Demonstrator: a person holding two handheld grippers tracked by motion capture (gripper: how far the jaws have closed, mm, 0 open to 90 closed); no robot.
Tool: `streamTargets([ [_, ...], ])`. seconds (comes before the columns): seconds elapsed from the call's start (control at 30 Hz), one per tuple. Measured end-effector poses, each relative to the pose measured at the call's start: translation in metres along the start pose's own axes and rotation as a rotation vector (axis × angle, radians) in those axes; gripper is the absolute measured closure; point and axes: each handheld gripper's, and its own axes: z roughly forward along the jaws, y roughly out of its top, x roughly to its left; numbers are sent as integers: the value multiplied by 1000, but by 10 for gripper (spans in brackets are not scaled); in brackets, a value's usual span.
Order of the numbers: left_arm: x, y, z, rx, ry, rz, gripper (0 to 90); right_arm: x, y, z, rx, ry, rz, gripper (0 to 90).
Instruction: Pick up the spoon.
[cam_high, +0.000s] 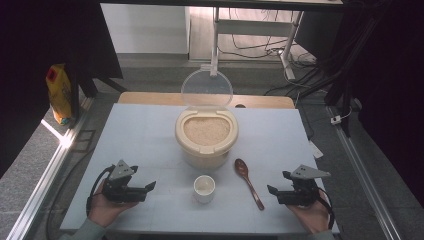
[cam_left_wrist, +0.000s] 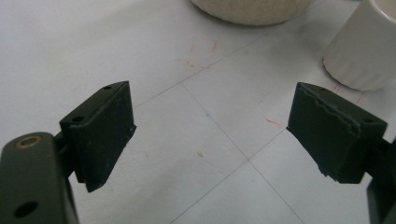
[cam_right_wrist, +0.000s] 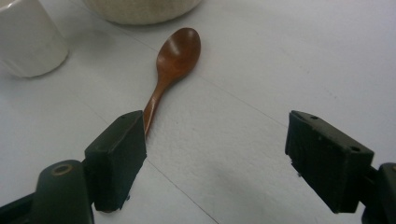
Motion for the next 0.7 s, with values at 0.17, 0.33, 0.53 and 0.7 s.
streamTargets([
  [0.17, 1, 0, 1, 4, 2, 1, 145, 5, 10, -3, 25, 1, -7, 222],
  [0.33, -1, 1, 2, 7, 4, 3, 146, 11, 21, -4, 63, -1, -9, 234],
  [0.53, -1, 1, 3, 15, 2, 8, 146, 17, 35, -2, 114, -3, -8, 243],
  [0.7, -1, 1, 4, 18, 2, 9, 146, 21, 43, 1, 146, -5, -10, 250],
])
